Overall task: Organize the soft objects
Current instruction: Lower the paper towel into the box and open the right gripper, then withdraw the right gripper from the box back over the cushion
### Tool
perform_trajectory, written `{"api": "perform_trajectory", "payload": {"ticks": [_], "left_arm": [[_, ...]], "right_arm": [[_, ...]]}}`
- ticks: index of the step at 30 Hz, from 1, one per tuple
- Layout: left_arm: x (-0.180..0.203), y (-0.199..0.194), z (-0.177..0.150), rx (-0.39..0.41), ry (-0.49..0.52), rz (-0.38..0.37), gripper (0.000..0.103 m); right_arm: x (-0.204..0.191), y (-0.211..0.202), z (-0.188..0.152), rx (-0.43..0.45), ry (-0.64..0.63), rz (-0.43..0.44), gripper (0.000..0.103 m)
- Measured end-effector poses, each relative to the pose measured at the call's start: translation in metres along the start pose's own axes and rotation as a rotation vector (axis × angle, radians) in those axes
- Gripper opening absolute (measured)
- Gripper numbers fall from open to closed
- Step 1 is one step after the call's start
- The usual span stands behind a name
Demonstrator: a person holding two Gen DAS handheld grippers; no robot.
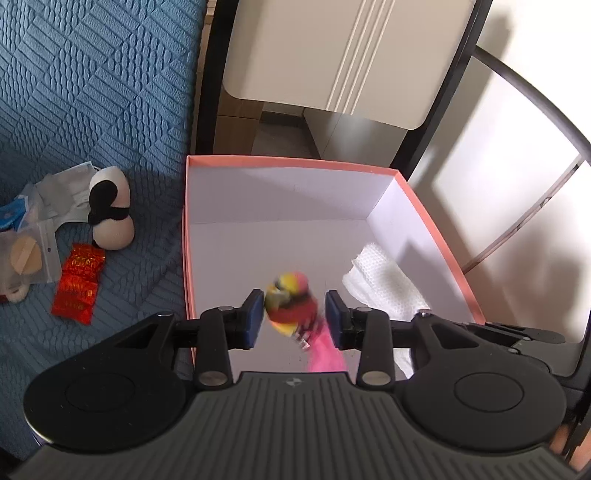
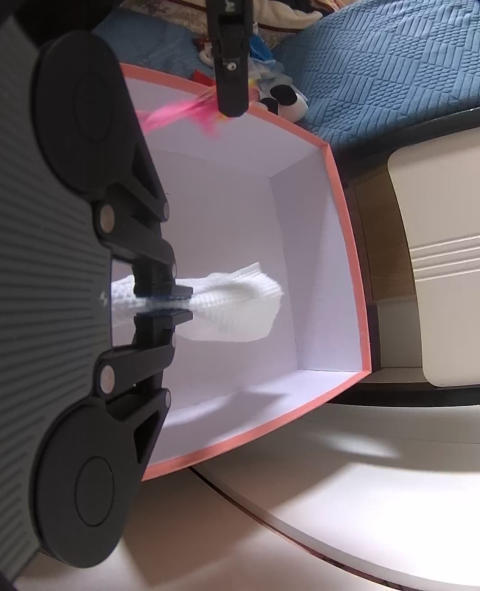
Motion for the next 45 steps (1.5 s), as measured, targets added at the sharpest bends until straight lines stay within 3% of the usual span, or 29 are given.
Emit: {"api": "perform_trajectory", "payload": {"ticks": [1,2,4,19,31,45], "left_arm": [[0.000,-0.001,0.001,0.002,0.003,-0.001,0.073],[0.000,-0.004,0.001,0.015,0.009,-0.005,0.074],[0.001,-0.012,0.000,0.040,0.025,-0.008,0.074],[-0.026,-0.119,0.018,0.249,0.009,0.010,0.074],[-0.057,-0.192,0.006,0.371,0.020,0.034,0.074],[-0.104,-0.211,-0.025,0.396,-0.008,0.078,0.074]], "right_arm": [[-0.001,-0.001,0.001,-0.003,-0.003,0.001,0.037],[-0.001,-0.002,0.001,0.001,0.001,-0.001,0.060],[-0.002,-0.010,0.002,0.030,0.015,-0.009,0.071],[-0.050,-0.079,0.019,0.168,-0.018,0.048,0.071],[-0.103,-0.119,0.013,0.254,-0.087,0.078,0.071],[-0.165,-0.128,-0.013,0.252,-0.165,0.120,0.071]]}}
Point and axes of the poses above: each gripper's, at about its wrist camera, not at the fingertips, and y roughly the way its jaws point, x to its right, z to its top, the point moved 3 cm from there along y, roughly the way its jaws point, and after that the axes turned 1 degree about -x, right-handed, at the moved point
